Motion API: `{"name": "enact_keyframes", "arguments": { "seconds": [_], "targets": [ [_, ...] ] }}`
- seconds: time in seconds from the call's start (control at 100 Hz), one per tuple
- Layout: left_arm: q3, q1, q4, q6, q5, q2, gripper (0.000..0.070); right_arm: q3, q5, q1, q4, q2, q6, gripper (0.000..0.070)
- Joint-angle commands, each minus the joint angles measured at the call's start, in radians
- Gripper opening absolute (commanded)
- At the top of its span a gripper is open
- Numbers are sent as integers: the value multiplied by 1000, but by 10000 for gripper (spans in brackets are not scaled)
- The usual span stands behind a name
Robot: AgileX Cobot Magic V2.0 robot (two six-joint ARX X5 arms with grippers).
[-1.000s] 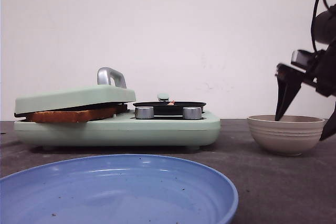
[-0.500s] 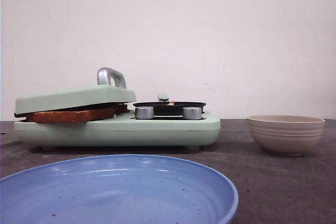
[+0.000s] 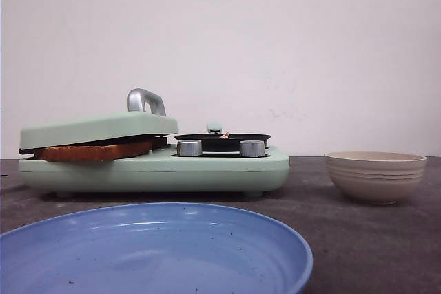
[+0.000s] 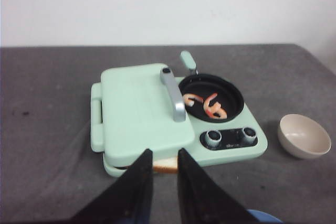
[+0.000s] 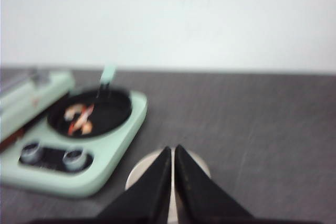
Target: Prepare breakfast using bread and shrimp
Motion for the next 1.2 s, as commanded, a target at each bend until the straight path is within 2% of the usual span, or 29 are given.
{"name": "enact_keyframes", "arguments": {
  "seconds": [0.0, 0.34, 0.43, 0.51, 0.84, 1.02, 1.19],
  "targets": [
    [7, -4, 14, -7, 1, 7, 0, 8, 42, 1, 7, -2, 27, 0],
    [7, -4, 11, -35, 1, 7, 0, 8, 51, 1, 64, -9, 35, 0],
    [7, -4, 11, -35, 1, 7, 0, 8, 32, 1, 93, -8, 130, 0],
    [7, -4, 11, -35, 1, 7, 0, 8, 30, 1, 189, -6, 185, 0],
    [7, -4, 11, -35, 1, 7, 0, 8, 32, 1, 653, -7, 183, 0],
    [7, -4, 12, -35, 1, -13, 0, 8, 32, 1, 818, -7, 183, 0],
    [7, -4, 11, -35, 0, -28, 0, 8, 32, 1, 912, -7, 183, 0]
  ]
}}
